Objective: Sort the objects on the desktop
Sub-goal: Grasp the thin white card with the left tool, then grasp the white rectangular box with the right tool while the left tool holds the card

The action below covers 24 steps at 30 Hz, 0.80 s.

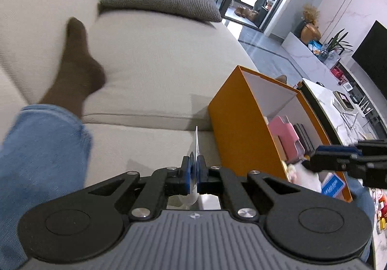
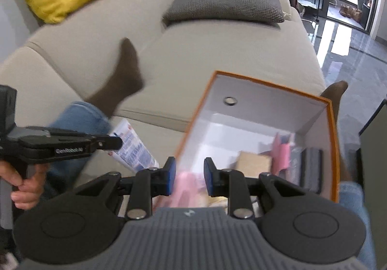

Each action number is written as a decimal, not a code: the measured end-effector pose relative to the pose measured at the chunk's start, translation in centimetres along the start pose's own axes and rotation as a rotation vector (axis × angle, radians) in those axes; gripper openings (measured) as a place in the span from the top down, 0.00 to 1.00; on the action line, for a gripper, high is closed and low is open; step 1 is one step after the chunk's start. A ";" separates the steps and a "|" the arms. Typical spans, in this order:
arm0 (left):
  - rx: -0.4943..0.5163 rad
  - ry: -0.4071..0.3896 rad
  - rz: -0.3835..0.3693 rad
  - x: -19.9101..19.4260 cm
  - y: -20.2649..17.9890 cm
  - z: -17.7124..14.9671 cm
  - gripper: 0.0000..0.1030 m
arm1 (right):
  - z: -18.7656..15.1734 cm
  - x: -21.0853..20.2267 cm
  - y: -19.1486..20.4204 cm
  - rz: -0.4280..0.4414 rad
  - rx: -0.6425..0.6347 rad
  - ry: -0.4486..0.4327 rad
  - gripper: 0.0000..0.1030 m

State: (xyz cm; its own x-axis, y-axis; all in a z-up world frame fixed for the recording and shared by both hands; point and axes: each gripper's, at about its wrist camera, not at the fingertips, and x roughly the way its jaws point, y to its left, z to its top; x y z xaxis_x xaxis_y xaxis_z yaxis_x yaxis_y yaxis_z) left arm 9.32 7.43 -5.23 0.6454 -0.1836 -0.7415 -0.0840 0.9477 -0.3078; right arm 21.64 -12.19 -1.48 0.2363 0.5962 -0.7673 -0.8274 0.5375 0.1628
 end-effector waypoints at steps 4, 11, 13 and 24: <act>0.033 -0.029 0.027 -4.1 -0.3 -2.3 0.96 | -3.0 -2.3 2.8 0.077 0.010 -0.020 0.62; 0.095 -0.025 0.103 -6.6 -1.6 -5.8 0.96 | -8.6 -2.1 7.1 0.126 0.007 0.064 0.51; 0.091 -0.022 0.103 -6.6 -1.6 -6.6 0.96 | -9.8 -0.5 7.6 0.101 0.010 0.112 0.51; 0.078 0.038 0.147 -5.0 -0.5 -9.0 0.95 | -11.3 7.9 6.1 0.013 0.161 0.280 0.35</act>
State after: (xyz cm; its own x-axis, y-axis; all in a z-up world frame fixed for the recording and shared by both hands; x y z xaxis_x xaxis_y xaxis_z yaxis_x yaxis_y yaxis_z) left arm -0.71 5.50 -6.69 0.6008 -0.0498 -0.7979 -0.1155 0.9822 -0.1483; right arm 12.72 -10.97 -13.54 0.0583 0.4280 -0.9019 -0.7331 0.6316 0.2523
